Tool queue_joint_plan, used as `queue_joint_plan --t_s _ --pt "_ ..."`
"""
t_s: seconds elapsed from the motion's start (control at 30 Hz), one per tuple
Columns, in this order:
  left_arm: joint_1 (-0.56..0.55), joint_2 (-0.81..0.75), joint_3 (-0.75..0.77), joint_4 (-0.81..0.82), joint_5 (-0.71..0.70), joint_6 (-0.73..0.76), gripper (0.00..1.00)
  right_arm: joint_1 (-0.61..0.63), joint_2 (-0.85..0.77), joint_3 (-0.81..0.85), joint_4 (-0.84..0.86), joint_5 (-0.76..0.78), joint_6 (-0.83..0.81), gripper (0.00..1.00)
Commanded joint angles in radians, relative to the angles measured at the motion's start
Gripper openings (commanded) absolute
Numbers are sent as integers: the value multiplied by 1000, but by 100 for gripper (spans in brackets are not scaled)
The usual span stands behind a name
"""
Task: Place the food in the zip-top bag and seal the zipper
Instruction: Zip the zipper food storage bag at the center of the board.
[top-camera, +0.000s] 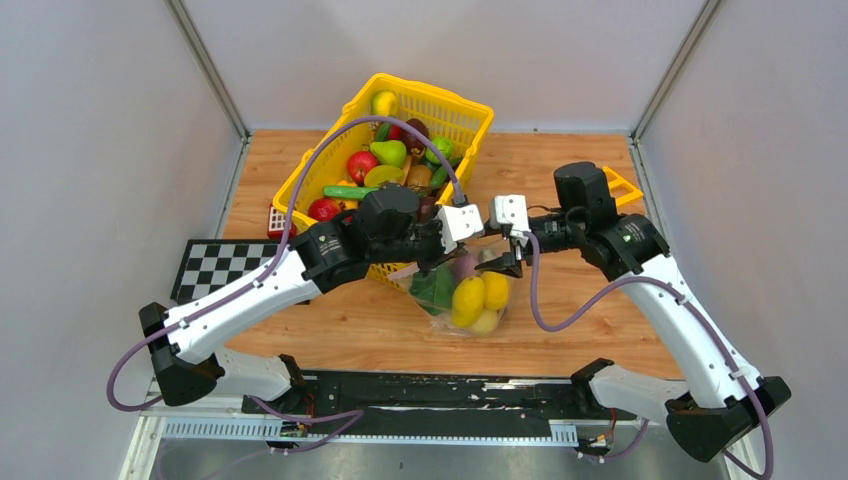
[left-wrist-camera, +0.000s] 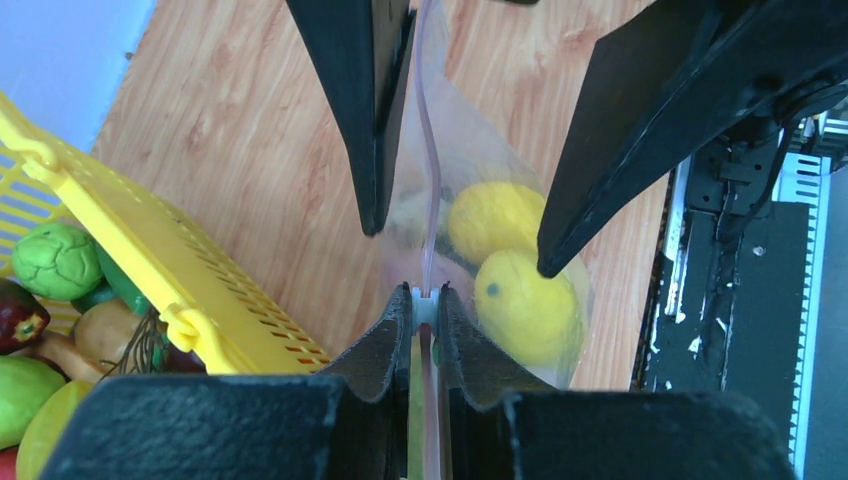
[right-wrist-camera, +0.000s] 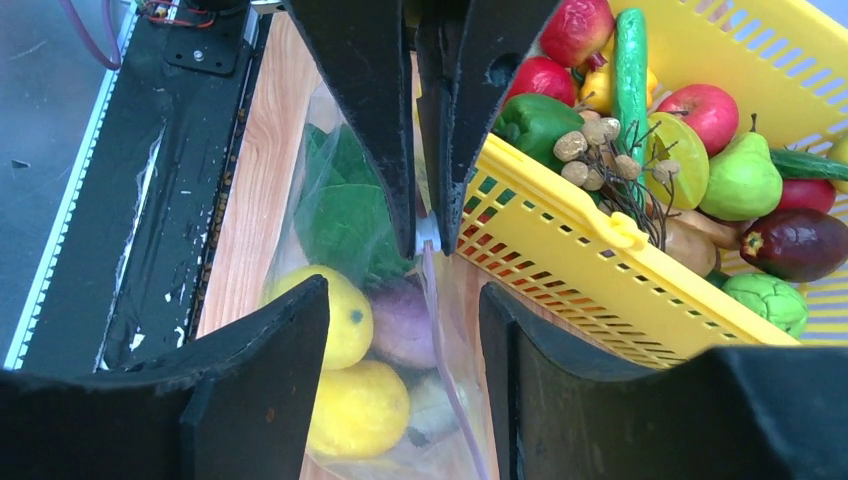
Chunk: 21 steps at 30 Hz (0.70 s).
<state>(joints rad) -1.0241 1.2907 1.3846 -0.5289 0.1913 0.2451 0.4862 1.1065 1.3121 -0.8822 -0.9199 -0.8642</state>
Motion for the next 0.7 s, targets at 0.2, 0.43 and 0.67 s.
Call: queue_joint_plan --t_s 0.2,0.43,0.67 --pt "4 -9 35 63 37 -28 0 41 15 21 37 62 -41 40" --pt "4 -21 32 58 31 -25 0 41 -30 -21 100 101 -19 9" --pt "5 -30 25 55 20 -27 0 43 -43 -30 115 117 -10 0"
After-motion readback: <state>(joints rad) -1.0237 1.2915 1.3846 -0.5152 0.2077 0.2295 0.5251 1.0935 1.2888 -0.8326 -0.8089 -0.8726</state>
